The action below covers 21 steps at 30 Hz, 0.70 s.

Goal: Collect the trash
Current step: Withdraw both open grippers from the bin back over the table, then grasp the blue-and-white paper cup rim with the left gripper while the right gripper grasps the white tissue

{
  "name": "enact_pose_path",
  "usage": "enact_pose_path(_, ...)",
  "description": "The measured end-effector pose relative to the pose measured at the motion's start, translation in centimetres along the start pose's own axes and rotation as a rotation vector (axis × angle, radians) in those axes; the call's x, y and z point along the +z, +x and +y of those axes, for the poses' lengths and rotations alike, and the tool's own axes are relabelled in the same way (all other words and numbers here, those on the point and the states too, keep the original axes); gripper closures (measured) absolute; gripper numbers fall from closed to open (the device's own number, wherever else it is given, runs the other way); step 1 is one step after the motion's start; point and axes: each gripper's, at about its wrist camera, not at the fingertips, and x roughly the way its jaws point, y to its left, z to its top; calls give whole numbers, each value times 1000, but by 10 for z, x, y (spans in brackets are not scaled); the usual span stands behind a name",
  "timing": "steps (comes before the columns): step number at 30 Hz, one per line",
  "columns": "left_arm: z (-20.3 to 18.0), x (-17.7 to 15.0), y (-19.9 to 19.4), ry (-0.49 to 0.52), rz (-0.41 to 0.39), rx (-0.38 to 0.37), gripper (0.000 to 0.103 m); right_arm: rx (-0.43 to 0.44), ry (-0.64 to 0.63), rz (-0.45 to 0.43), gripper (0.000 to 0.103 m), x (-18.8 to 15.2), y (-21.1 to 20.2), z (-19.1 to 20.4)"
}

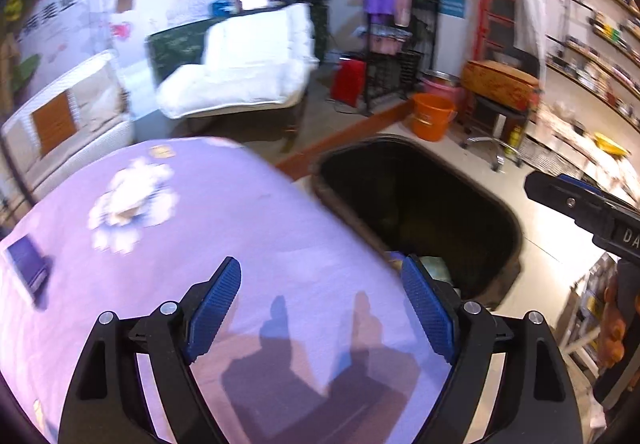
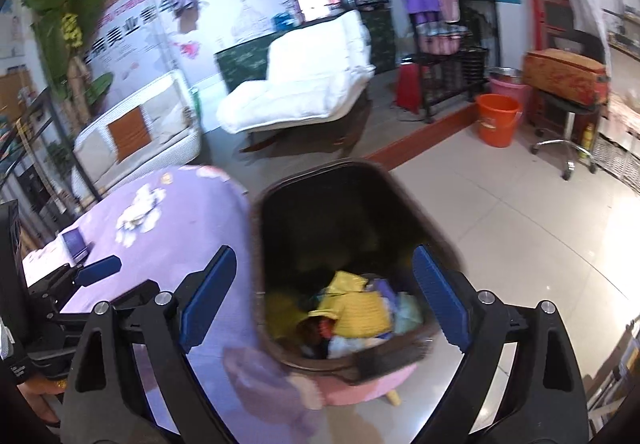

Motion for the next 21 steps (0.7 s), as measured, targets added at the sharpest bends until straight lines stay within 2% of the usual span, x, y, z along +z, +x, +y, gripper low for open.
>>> enact_pose_path(4, 41, -9, -18, -74, -25, 77, 21, 97, -43, 57, 14, 0, 19, 36)
enact_pose_path(8, 91, -23, -34, -149, -30, 188, 21, 196, -93, 125, 14, -2, 40, 77)
enact_pose_path(16, 198, -49, -48, -333, 4, 362, 22, 328, -253, 232, 14, -3, 83, 164)
enact_pose_path(21, 250, -54, -37, -390, 45, 401, 30, 368, -335, 288, 14, 4, 123, 215)
